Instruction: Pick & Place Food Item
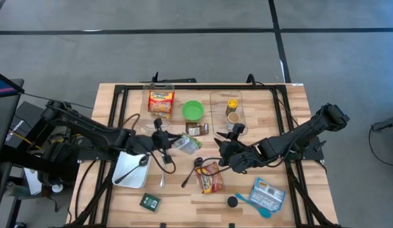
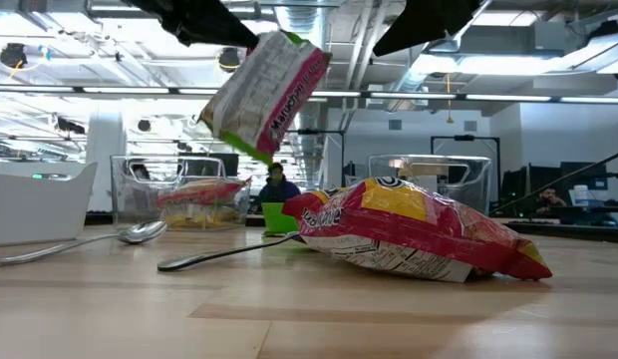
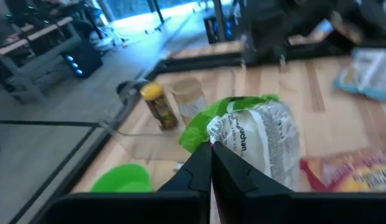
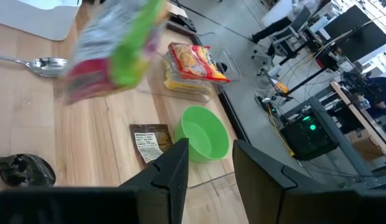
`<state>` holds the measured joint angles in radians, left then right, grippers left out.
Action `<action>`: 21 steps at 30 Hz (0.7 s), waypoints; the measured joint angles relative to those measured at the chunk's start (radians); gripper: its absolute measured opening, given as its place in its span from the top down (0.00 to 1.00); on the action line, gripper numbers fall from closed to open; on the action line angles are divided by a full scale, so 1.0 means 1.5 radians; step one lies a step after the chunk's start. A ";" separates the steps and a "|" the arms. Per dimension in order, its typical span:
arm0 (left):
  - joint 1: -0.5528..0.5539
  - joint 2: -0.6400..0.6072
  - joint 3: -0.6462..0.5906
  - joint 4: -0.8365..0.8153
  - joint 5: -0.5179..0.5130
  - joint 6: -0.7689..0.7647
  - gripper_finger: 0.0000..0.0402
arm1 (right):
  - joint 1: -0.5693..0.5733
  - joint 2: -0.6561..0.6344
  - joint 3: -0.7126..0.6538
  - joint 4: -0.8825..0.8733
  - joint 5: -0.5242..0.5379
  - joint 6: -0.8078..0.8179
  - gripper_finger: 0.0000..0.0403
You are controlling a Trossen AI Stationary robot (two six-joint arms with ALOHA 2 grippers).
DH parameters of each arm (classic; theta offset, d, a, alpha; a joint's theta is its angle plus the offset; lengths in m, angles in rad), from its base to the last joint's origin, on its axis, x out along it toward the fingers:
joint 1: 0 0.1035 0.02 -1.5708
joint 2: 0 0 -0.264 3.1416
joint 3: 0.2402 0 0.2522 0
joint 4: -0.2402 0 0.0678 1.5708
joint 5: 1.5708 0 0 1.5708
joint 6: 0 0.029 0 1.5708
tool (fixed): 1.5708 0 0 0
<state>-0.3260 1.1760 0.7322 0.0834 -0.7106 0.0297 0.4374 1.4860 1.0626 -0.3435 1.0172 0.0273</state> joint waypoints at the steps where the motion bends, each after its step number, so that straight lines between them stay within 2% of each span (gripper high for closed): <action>1: 0.006 -0.012 0.000 0.000 0.000 0.002 1.00 | 0.000 0.000 0.000 0.000 0.000 0.000 0.71; 7: 0.042 -0.085 0.000 -0.005 0.000 0.066 1.00 | 0.000 0.000 0.000 0.000 0.000 0.000 0.71; 21: 0.150 -0.234 0.001 -0.118 0.000 0.070 1.00 | 0.000 0.000 0.000 0.000 0.000 0.000 0.71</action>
<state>-0.1016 0.8247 0.7330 -0.0930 -0.7113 0.1341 0.4374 1.4860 1.0626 -0.3436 1.0168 0.0277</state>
